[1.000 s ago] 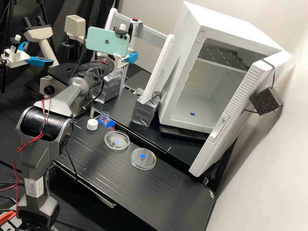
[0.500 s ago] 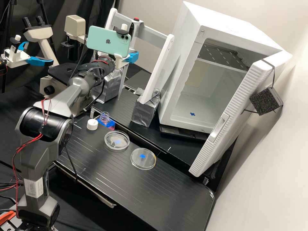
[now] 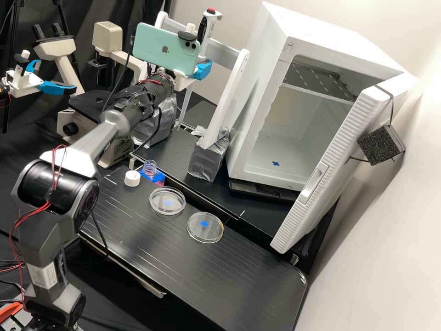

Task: Use the pipette

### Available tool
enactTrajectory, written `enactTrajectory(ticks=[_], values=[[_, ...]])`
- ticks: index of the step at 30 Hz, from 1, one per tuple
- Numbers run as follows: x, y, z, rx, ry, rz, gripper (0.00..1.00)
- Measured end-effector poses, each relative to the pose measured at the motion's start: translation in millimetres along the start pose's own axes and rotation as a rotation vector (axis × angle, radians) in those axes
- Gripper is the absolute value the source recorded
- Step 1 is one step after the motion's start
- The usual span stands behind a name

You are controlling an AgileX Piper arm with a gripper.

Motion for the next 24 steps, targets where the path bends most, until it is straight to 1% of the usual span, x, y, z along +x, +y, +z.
enactTrajectory(ticks=[2,3,4,5,6,11,17,19,24], values=[[-9.7,0.3,0.7,0.011,0.018,-0.012,0.00],[-15.1,1.1,0.3,-0.001,0.030,-0.015,0.00],[-20.4,0.0,2.2,0.005,0.035,-0.024,0.00],[-24.8,-2.9,5.4,0.024,0.033,-0.036,0.00],[-30.4,-4.8,8.4,0.031,0.031,-0.047,0.00],[-51.5,-20.0,24.4,0.056,0.010,-0.088,0.00],[-62.7,-34.6,38.4,0.046,-0.015,-0.109,0.00],[-63.9,-38.3,41.2,0.060,-0.018,-0.107,0.00],[-65.3,-41.2,44.9,0.051,-0.012,-0.089,0.00]])
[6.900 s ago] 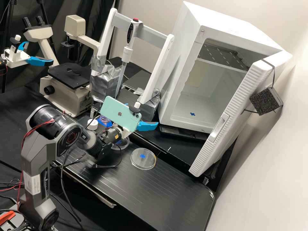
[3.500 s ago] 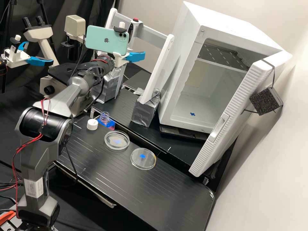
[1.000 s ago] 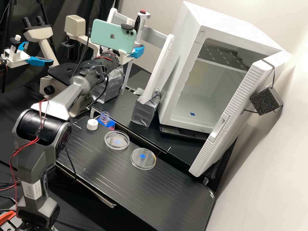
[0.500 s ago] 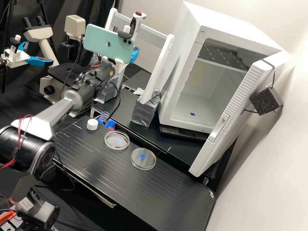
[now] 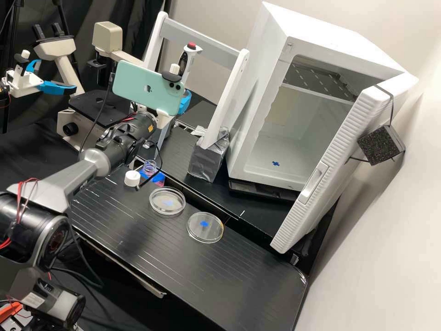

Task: Use the pipette

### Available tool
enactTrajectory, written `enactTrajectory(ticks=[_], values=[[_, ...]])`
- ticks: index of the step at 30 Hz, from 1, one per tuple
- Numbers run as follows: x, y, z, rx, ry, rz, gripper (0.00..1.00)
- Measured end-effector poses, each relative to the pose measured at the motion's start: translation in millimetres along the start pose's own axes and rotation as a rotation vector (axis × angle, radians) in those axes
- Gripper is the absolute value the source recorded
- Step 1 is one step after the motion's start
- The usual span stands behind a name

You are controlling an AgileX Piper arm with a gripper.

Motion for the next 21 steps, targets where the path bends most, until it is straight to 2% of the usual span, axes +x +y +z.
enactTrajectory(ticks=[6,21], values=[[-2.2,-8.7,1.9,0.024,0.010,0.010,0.00],[-1.1,-16.5,1.9,0.001,0.018,0.012,0.00]])
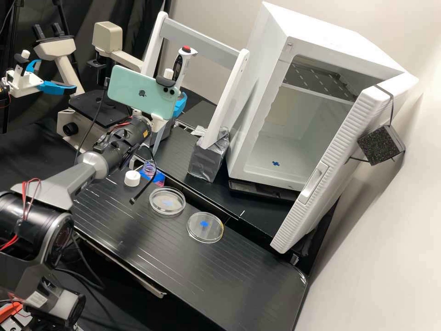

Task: Use the pipette

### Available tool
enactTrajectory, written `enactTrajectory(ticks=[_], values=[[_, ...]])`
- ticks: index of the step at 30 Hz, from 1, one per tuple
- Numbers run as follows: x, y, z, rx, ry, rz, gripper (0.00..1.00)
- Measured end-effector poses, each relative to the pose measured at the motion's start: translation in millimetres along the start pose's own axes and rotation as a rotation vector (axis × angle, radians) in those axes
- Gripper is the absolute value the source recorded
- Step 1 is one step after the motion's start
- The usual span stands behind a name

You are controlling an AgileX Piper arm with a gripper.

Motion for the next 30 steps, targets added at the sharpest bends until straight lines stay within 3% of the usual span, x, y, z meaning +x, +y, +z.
enactTrajectory(ticks=[11,22,26,30], values=[[-1.7,-8.3,12.2,-0.006,-0.030,-0.014,0.00],[-17.6,-21.8,32.3,0.030,-0.063,-0.028,0.00],[-27.9,-25.8,34.4,0.039,-0.047,0.007,0.00],[-35.6,-30.4,30.7,0.020,-0.007,0.050,0.00]])
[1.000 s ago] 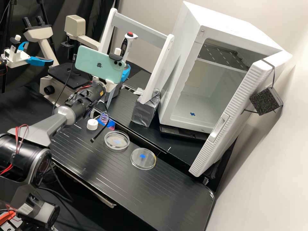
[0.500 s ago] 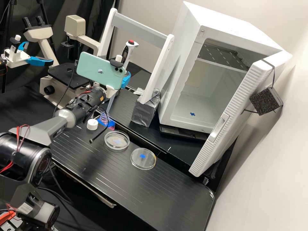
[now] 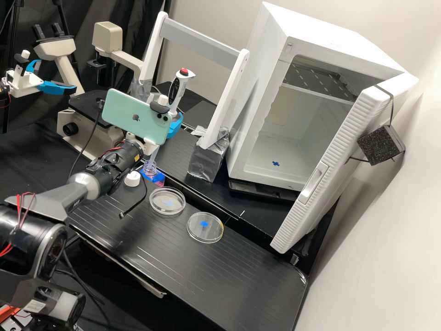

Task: Use the pipette

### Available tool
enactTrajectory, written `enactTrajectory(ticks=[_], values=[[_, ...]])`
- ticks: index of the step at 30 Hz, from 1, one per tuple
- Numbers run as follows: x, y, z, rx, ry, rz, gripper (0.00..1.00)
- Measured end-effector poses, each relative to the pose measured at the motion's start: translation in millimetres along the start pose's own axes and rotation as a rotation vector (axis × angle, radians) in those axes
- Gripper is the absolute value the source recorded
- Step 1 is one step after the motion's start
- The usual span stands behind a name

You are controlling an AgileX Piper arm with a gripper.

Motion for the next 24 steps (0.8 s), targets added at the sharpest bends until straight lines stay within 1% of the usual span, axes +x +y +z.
enactTrajectory(ticks=[2,6,13,15,18,24], values=[[-3.1,-3.7,-1.7,-0.015,0.020,0.021,0.00],[-7.2,-9.9,-2.1,-0.025,0.033,0.049,0.00],[-3.2,-23.3,4.6,-0.059,0.026,0.088,0.00],[-1.6,-28.3,9.5,-0.069,0.015,0.086,0.00],[-0.6,-34.3,14.3,-0.067,0.000,0.087,0.00],[-3.0,-47.6,24.0,-0.082,-0.026,0.051,0.00]])
